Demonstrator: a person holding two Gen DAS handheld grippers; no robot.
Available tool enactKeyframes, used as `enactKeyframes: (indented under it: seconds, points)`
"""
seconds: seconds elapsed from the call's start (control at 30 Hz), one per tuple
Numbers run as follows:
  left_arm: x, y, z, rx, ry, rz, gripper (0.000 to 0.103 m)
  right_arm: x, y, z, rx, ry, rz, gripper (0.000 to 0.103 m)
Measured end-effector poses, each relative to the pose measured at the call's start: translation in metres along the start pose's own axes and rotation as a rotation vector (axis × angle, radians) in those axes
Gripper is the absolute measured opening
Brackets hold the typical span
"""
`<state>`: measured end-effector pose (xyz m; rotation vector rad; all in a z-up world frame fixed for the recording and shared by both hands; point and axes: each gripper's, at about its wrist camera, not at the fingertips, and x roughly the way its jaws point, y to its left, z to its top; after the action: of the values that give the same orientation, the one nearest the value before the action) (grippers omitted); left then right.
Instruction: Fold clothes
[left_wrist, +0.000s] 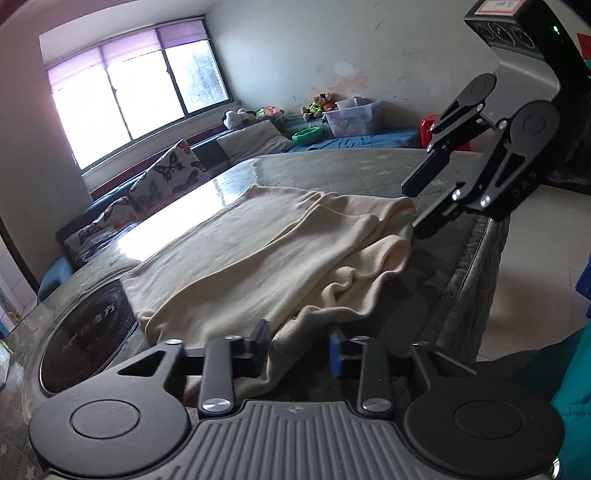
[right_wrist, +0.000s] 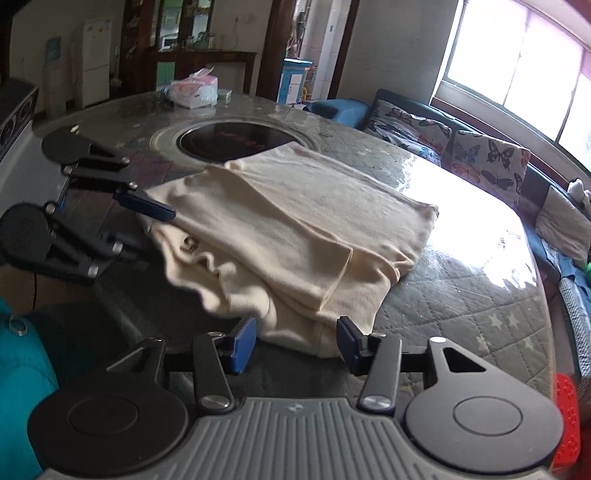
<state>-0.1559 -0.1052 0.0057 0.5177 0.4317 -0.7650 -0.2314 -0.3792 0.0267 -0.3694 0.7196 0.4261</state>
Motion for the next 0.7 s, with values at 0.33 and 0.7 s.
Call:
enactKeyframes:
  seconds: [0.33, 0.7]
  points:
    - [0.006, 0.040, 0.025, -0.149, -0.040, -0.006, 0.010, 0.014, 0.011, 0.011, -0.095, -0.066, 0.020, 0.058]
    - [0.019, 0.058, 0.025, -0.211, -0.008, -0.024, 0.014, 0.054, -0.001, 0.030, -0.089, -0.053, 0.088, 0.028]
